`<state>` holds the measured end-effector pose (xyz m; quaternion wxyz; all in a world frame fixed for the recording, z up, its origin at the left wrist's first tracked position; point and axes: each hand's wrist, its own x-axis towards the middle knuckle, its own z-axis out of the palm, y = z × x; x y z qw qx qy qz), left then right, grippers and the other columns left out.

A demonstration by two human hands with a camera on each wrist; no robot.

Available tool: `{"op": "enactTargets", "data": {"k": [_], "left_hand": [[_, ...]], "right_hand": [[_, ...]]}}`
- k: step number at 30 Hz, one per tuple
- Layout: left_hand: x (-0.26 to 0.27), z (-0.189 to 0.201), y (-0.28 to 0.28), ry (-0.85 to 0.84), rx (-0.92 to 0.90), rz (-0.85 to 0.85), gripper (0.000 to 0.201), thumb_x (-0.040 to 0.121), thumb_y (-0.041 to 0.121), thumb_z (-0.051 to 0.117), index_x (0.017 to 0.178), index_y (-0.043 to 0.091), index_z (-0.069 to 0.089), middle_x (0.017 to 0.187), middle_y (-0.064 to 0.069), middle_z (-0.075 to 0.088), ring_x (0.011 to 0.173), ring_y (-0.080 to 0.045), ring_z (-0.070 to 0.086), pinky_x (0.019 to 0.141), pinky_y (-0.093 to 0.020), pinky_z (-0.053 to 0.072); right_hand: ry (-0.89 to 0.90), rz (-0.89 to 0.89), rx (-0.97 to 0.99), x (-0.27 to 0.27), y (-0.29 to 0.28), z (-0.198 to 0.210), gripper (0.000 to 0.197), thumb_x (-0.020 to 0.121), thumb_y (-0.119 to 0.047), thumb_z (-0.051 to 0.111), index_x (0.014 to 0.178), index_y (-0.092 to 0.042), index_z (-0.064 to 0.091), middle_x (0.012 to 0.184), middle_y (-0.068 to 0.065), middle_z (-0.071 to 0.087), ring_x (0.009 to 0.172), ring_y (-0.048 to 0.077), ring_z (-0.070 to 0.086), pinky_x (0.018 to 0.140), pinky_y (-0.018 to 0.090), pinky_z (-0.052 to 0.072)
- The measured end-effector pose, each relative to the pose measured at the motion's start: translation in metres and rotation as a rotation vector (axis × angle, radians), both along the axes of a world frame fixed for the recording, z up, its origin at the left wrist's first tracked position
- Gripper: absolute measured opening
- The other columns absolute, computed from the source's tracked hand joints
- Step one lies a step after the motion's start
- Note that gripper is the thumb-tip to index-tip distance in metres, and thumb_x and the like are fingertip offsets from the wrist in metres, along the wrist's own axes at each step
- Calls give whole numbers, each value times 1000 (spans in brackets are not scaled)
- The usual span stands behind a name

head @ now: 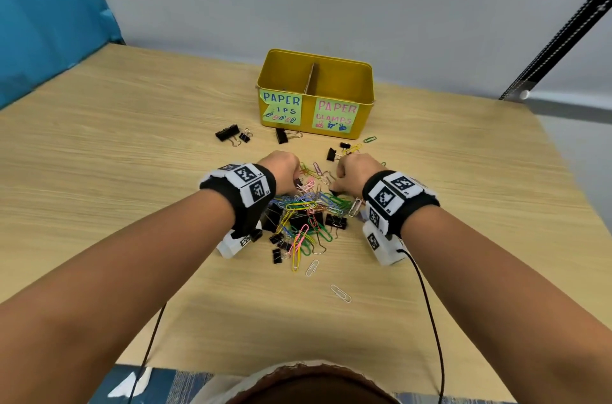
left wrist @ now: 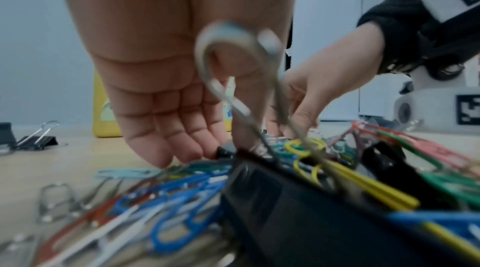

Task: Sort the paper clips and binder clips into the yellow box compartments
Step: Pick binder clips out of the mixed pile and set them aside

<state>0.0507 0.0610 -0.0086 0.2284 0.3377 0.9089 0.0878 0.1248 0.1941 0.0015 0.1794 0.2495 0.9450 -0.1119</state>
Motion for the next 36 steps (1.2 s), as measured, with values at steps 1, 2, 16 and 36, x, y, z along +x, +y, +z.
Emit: {"op": "enactTargets", "data": {"k": [1,2,16,36], "left_hand": [[0,0,0,-3,-10,1,29,79,16,71,105,4,64,111,-13,65,100,-26,59,86,-31,48],[-1,0,0,-11,-3,1,27,81,15,68,105,3,65,112,-14,66,102,-26,60,87,-31,48],[-11,2,-5,-22,5,-206,22,80,10,65,101,6,67,99,-12,63,95,-27,59,83,-29,47],[-12,-3,-6,-15,6,-242,25,79,15,68,102,6,64,92,-4,53,86,-19,48,80,-29,45]], "right_hand": [[-27,1,49,-2,-1,0,45,79,-42,67,113,-13,60,116,6,62,113,27,54,99,47,43],[-57,-1,83,-4,-3,0,46,78,-44,67,114,-15,60,118,6,61,118,27,49,103,51,37],[-50,63,-46,-17,-21,29,30,82,-19,68,106,-1,68,95,10,65,88,19,56,69,27,44],[-209,113,-101,3,-10,14,36,72,-21,78,101,-9,61,76,0,55,61,15,50,48,22,36]]}}
